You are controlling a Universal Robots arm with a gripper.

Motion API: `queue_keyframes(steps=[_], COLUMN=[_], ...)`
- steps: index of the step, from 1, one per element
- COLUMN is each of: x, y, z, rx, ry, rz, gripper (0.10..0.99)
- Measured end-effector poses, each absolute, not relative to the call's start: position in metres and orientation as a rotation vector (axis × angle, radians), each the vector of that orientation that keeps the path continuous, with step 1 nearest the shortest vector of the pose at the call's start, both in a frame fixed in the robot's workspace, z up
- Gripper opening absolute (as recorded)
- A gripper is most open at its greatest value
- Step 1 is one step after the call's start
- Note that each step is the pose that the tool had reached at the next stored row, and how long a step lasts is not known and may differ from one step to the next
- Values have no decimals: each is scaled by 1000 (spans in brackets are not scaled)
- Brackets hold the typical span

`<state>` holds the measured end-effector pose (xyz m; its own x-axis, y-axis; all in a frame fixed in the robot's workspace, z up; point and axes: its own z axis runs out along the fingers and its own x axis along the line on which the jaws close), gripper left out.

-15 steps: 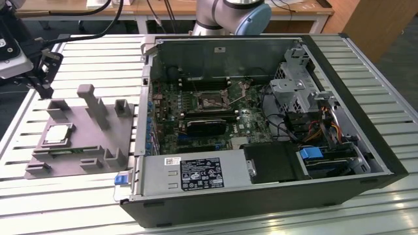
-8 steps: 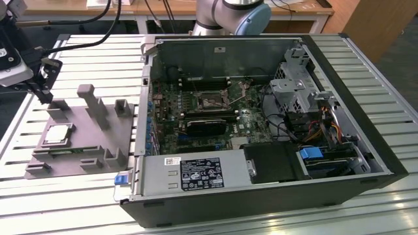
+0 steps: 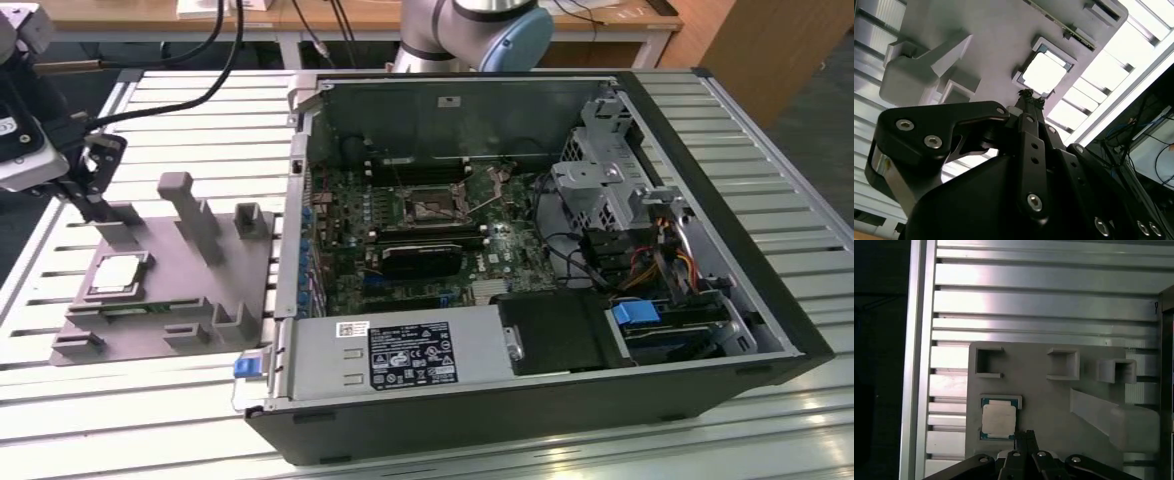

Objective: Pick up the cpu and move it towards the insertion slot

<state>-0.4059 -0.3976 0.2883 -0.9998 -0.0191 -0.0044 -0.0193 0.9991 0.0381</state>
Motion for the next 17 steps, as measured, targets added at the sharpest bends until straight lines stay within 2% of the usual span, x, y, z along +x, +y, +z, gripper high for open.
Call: queue_keyframes(steps=[17], x=[-413], y=[-398], z=[261], rx=[-30], ry=[3137], rz=[60], gripper=[102])
